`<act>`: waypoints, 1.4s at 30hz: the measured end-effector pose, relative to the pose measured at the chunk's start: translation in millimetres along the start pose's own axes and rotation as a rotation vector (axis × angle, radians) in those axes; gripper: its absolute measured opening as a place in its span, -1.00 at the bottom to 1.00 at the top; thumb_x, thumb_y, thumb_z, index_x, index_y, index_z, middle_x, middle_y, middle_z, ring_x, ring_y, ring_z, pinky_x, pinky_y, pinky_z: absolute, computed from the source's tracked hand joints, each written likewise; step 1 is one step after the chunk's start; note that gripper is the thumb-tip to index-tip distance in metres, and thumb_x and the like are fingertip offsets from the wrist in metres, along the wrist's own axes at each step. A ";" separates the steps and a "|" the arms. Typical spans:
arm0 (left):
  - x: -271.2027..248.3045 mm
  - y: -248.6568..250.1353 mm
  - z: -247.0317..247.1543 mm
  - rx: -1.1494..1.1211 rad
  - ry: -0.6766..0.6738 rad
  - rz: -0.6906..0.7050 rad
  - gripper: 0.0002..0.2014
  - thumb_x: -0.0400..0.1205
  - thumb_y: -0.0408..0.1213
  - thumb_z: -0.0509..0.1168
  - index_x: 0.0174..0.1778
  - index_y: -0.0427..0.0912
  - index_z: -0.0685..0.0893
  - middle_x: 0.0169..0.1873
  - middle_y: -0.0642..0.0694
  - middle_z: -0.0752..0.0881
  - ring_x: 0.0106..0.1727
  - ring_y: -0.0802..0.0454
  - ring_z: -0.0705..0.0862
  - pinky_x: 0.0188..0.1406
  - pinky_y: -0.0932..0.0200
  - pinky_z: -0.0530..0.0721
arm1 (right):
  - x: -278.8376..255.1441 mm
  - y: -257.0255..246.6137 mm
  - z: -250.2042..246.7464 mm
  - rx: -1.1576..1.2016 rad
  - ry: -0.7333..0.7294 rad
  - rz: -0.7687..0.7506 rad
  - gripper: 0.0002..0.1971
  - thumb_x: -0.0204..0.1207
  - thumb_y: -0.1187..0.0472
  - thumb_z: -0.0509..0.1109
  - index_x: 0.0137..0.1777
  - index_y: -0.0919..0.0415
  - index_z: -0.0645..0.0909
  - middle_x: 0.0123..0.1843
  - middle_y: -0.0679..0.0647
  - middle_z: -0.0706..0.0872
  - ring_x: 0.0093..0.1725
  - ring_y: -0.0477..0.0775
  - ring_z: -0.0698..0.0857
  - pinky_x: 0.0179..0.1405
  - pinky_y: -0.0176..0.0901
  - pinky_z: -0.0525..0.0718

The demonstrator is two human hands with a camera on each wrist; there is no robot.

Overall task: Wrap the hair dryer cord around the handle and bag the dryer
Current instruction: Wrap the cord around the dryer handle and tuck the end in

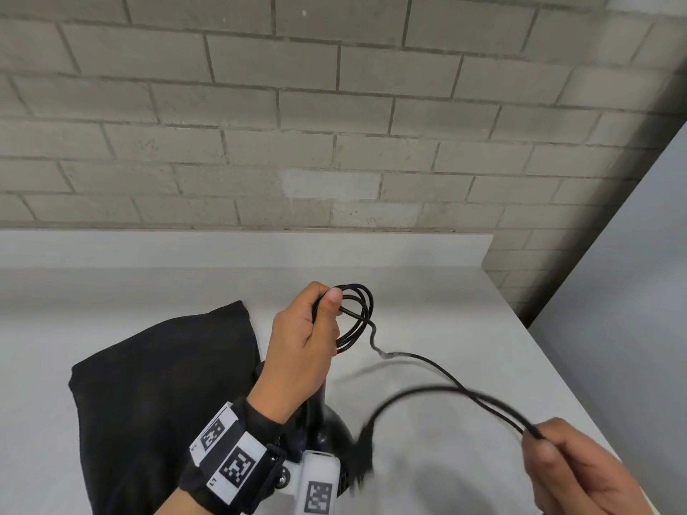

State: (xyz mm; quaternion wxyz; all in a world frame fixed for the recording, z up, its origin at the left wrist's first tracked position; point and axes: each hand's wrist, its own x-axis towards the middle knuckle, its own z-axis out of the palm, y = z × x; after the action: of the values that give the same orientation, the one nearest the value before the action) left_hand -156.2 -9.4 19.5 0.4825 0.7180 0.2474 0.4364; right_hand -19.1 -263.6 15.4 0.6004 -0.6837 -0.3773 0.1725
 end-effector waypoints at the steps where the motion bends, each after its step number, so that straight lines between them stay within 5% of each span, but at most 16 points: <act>1: 0.0 -0.7 0.1 -0.002 -0.001 0.001 -0.69 0.71 0.09 0.13 -0.31 0.09 0.54 -0.66 0.13 0.41 -0.58 0.15 0.40 -0.48 -0.06 0.51 | 0.8 2.7 -1.3 -0.125 -0.022 -0.016 -0.62 0.41 -0.17 0.39 -0.38 0.14 0.57 -0.58 -0.02 0.35 -0.60 -0.04 0.25 -0.62 -0.31 0.18; 5: -0.3 -1.7 -1.1 -0.016 -0.013 0.001 -0.63 0.69 0.17 0.12 -0.32 0.02 0.52 -0.65 0.15 0.41 -0.58 0.18 0.40 -0.47 0.01 0.48 | 6.0 23.4 1.8 -0.435 -0.150 0.058 -0.74 0.56 0.13 0.43 -0.38 -0.05 0.59 -0.56 -0.01 0.46 -0.55 -0.19 0.31 -0.51 -0.42 0.32; 9: 0.1 -2.7 -2.3 -0.038 -0.031 -0.008 -0.56 0.64 0.23 0.12 -0.32 -0.05 0.51 -0.65 0.17 0.40 -0.58 0.18 0.39 -0.44 0.02 0.46 | 20.2 48.6 15.0 -0.768 -0.176 0.066 -0.89 0.57 -0.06 0.35 -0.15 -0.35 0.59 -0.31 -0.15 0.69 -0.31 -0.17 0.62 -0.28 -0.29 0.62; 11: -0.2 -3.9 -2.9 -0.053 -0.038 -0.011 -0.54 0.64 0.23 0.12 -0.32 -0.10 0.50 -0.65 0.17 0.40 -0.59 0.19 0.37 -0.42 0.06 0.43 | 29.9 53.1 26.5 -0.885 -0.187 -0.052 -0.83 0.55 -0.14 0.27 0.12 -0.30 0.57 -0.14 -0.23 0.67 -0.15 -0.09 0.69 -0.17 -0.21 0.68; 14: -1.2 -2.6 -4.8 -0.074 -0.044 -0.021 -0.57 0.63 0.24 0.13 -0.35 -0.04 0.49 -0.63 0.17 0.39 -0.58 0.19 0.37 -0.44 0.11 0.41 | 51.1 39.8 52.5 -0.841 -0.190 -0.204 -0.61 0.55 -0.17 0.23 0.33 -0.10 0.53 0.16 -0.18 0.57 0.12 -0.07 0.58 0.15 -0.18 0.56; 18: -2.6 -0.5 -7.3 -0.101 -0.051 -0.026 -0.56 0.63 0.23 0.14 -0.35 -0.07 0.49 -0.61 0.14 0.36 -0.57 0.18 0.34 -0.48 0.18 0.42 | 71.7 11.9 93.4 -0.562 -0.295 -0.301 -0.59 0.64 -0.23 0.17 0.44 -0.17 0.37 0.36 -0.34 0.48 0.38 -0.32 0.44 0.39 -0.32 0.42; 20: -3.7 -0.4 -7.6 -0.101 -0.047 -0.020 -0.58 0.63 0.23 0.13 -0.37 0.00 0.49 -0.60 0.15 0.36 -0.56 0.17 0.33 -0.48 0.18 0.41 | 70.7 2.3 108.7 -0.406 -0.364 -0.305 -0.70 0.66 -0.17 0.16 0.36 -0.22 0.39 0.21 -0.35 0.60 0.29 -0.25 0.57 0.32 -0.25 0.55; 23: -5.3 0.9 -6.7 -0.061 -0.018 -0.011 -0.60 0.64 0.26 0.10 -0.40 0.10 0.45 -0.60 0.16 0.36 -0.54 0.16 0.33 -0.48 0.10 0.39 | 61.8 -8.7 118.3 -0.281 -0.316 -0.393 -0.87 0.71 -0.04 0.14 0.20 -0.27 0.42 -0.20 -0.29 0.59 -0.18 -0.14 0.63 -0.13 -0.31 0.62; 25: -6.5 1.7 -5.6 -0.003 -0.002 0.019 -0.57 0.66 0.27 0.06 -0.38 0.05 0.43 -0.59 0.12 0.37 -0.51 0.10 0.35 -0.52 -0.05 0.42 | 58.4 -14.3 116.2 -0.399 -0.235 -0.527 -0.85 0.73 -0.03 0.12 0.21 -0.22 0.47 -0.24 -0.32 0.56 -0.29 -0.20 0.55 -0.28 -0.39 0.54; 27: -7.6 1.5 -4.7 0.049 0.006 0.058 -0.48 0.68 0.30 -0.01 -0.35 -0.07 0.42 -0.56 0.06 0.39 -0.49 0.05 0.39 -0.48 -0.20 0.49 | 59.5 -24.8 109.4 -0.596 -0.174 -0.661 -0.77 0.74 -0.04 0.10 0.22 -0.09 0.55 -0.27 -0.19 0.56 -0.37 -0.14 0.52 -0.42 -0.20 0.59; 30: -8.6 3.2 -6.1 0.105 -0.026 0.132 -0.40 0.63 0.45 -0.11 -0.33 -0.01 0.44 -0.55 0.08 0.45 -0.50 0.08 0.43 -0.47 -0.17 0.50 | 66.1 -46.5 96.6 -0.759 -0.139 -0.762 -0.75 0.71 0.00 0.14 0.12 0.01 0.63 -0.37 -0.09 0.49 -0.49 0.01 0.49 -0.64 -0.15 0.53; 32: -8.2 5.1 -8.2 0.120 -0.082 0.201 -0.44 0.59 0.49 -0.07 -0.26 0.06 0.46 -0.53 0.09 0.45 -0.51 0.07 0.42 -0.50 -0.15 0.48 | 72.3 -60.1 89.2 -0.819 -0.169 -0.791 -0.77 0.69 0.00 0.16 0.07 -0.02 0.65 -0.37 -0.09 0.48 -0.50 0.02 0.49 -0.65 -0.15 0.52; 38: -8.6 7.2 -13.0 0.172 -0.190 0.308 -0.36 0.60 0.44 0.03 -0.12 -0.15 0.54 -0.47 -0.07 0.49 -0.48 -0.01 0.45 -0.47 -0.06 0.48 | 100.9 -89.6 80.2 -0.763 -0.370 -0.737 -0.76 0.68 -0.08 0.13 0.13 -0.18 0.63 -0.28 -0.14 0.53 -0.34 -0.11 0.56 -0.44 -0.23 0.57; 40: -10.1 9.0 -9.4 0.229 -0.182 0.312 -0.51 0.63 0.32 0.13 -0.05 -0.09 0.58 -0.48 -0.03 0.52 -0.48 0.00 0.48 -0.45 -0.05 0.53 | 111.4 -95.1 82.7 -0.729 -0.434 -0.714 -0.78 0.69 -0.07 0.15 0.12 -0.21 0.64 -0.24 -0.18 0.55 -0.23 -0.17 0.58 -0.31 -0.26 0.59; 42: -10.1 7.8 -6.0 0.255 -0.164 0.312 -0.87 0.65 0.10 0.18 -0.02 0.20 0.55 -0.51 0.02 0.51 -0.50 0.04 0.48 -0.46 0.10 0.50 | 119.3 -98.7 87.2 -0.662 -0.487 -0.691 -0.81 0.69 -0.03 0.21 0.11 -0.19 0.66 -0.22 -0.20 0.58 -0.15 -0.17 0.61 -0.22 -0.20 0.63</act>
State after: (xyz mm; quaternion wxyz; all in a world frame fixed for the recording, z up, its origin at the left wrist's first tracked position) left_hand -166.9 -17.6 23.5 0.3328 0.8360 0.1466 0.4110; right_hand -31.3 -117.7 116.0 0.2697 -0.6127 -0.7429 -0.0100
